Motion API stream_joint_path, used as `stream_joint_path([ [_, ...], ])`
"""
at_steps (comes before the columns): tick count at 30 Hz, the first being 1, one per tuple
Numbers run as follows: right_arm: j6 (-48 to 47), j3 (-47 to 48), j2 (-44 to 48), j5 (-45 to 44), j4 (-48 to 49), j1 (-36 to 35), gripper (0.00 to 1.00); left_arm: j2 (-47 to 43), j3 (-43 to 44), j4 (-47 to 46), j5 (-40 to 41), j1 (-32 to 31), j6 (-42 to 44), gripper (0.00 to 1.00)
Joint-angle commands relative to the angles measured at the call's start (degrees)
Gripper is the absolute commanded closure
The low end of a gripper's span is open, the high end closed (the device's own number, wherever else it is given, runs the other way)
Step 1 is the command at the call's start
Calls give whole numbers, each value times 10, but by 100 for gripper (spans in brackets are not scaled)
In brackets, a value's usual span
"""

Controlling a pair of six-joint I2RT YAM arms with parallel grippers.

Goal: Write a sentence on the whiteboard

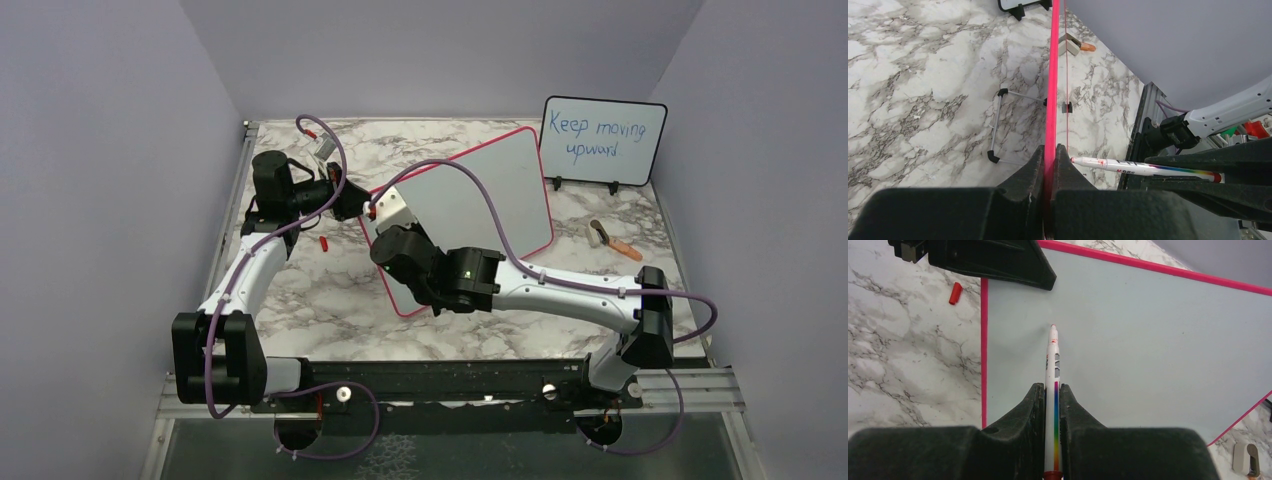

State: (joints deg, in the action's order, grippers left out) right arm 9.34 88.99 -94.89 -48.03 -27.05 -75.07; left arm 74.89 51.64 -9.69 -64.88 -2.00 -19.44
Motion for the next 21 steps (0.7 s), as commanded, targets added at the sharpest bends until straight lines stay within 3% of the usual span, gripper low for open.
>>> stream_joint_path([
  [1,-7,22,-16,-25,16,-5,99,5,3,27,9,-12,34,100],
  [21,-22,29,-33,-37,23,-3,99,7,2,28,-5,-14,38,100],
])
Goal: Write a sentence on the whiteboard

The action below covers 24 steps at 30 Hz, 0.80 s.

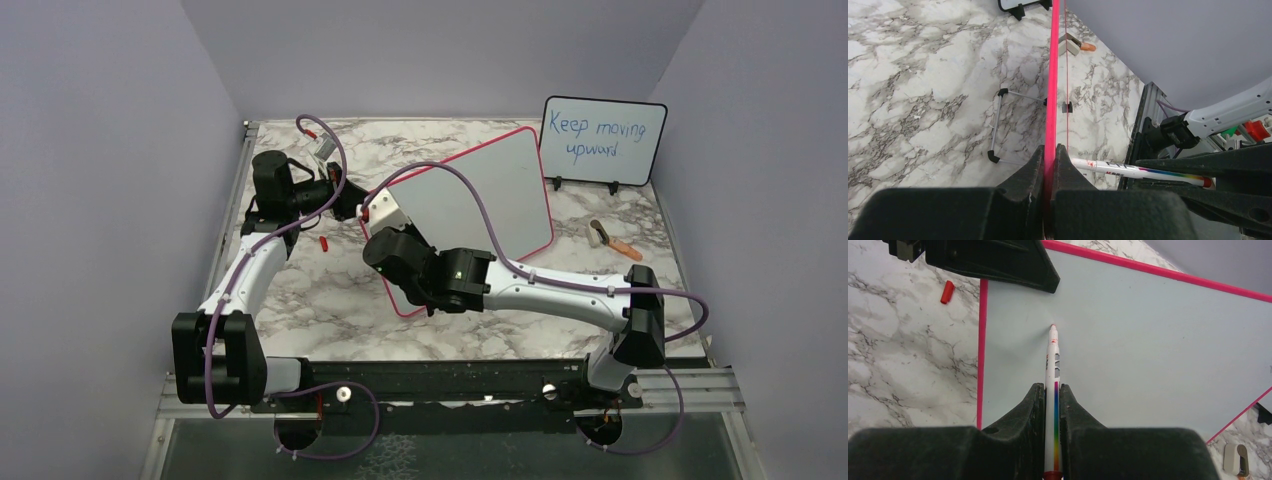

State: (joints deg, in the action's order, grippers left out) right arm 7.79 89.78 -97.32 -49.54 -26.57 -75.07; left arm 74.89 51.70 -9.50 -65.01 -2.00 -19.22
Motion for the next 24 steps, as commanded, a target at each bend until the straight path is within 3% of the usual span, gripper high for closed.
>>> stream_joint_path([
  [1,-8,21,-9,-22,21,-3,99,8,2,26,-4,-14,36,100],
  [24,-26,36,-23,37,24,-3,99,7,2,26,-7,-15,38,100],
])
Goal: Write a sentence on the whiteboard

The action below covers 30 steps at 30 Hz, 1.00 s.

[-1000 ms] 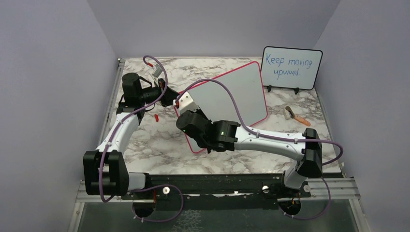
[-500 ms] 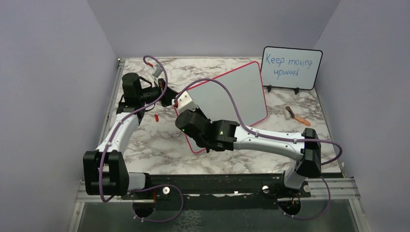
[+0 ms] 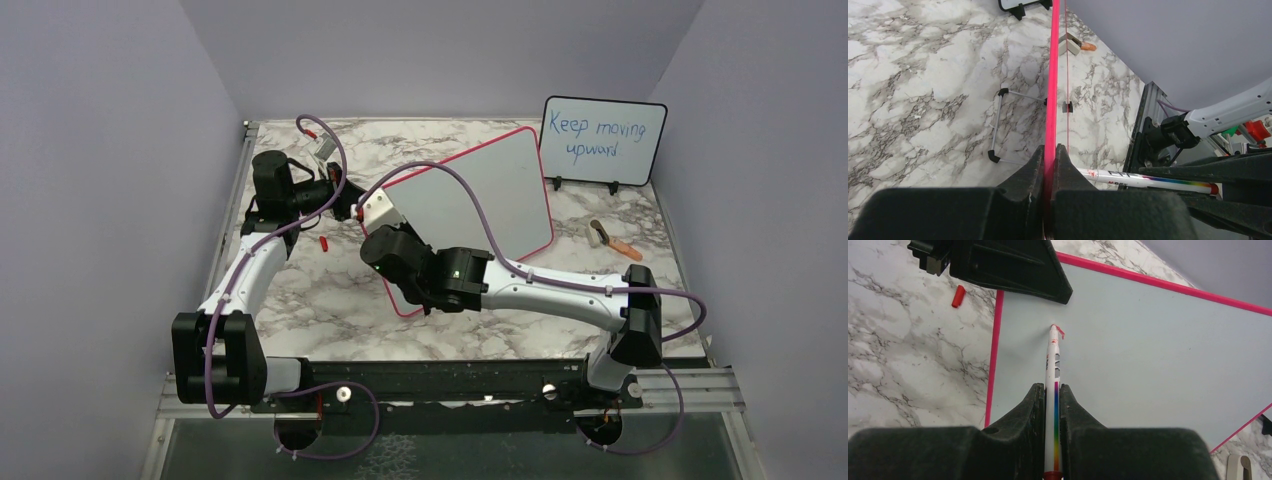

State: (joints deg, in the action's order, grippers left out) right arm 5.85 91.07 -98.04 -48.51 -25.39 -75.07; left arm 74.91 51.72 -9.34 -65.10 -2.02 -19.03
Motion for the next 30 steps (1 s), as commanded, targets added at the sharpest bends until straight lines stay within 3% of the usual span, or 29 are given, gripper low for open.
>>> stream_joint_path([
  [1,-7,23,-16,31,11,-3,99,7,2,25,-6,-15,36,100],
  [30,32,7,-24,87,-93,-3,99,9,3,27,-5,-15,37,100],
])
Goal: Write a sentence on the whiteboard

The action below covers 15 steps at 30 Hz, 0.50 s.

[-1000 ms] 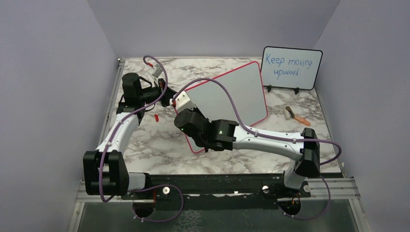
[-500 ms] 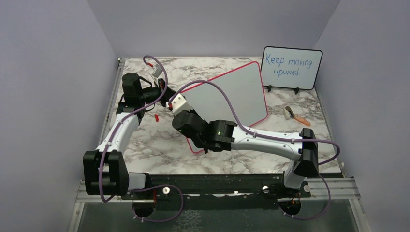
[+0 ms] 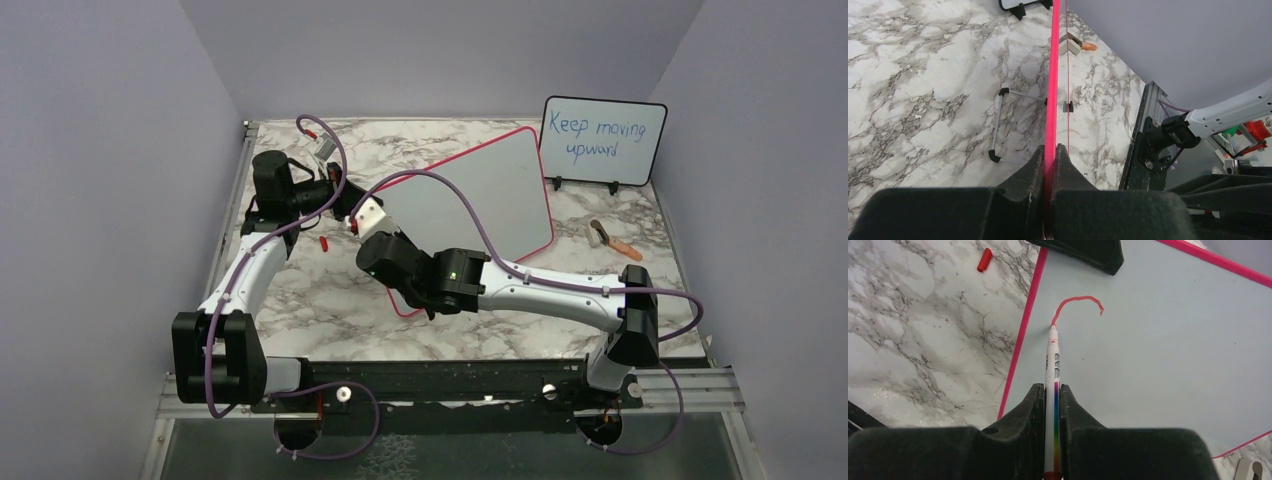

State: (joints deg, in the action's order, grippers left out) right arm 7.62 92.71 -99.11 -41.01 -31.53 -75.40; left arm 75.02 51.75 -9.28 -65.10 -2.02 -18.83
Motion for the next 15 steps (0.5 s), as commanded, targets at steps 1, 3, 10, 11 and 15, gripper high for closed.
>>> stream_joint_path([
  [1,15,-11,-13,12,-33,0,99,8,3,26,-5,-15,35,100],
  [3,16,-14,-12,13,-37,0,99,9,3,26,-5,-15,36,100],
  [10,21,-21,-8,-9,-54,0,99,10,3,27,-6,-15,36,100],
  [11,21,-21,-7,-16,-55,0,99,10,3,27,-6,-15,36,100],
  [15,21,-24,-2,-37,-58,0,99,10,3,27,-7,-16,36,100],
])
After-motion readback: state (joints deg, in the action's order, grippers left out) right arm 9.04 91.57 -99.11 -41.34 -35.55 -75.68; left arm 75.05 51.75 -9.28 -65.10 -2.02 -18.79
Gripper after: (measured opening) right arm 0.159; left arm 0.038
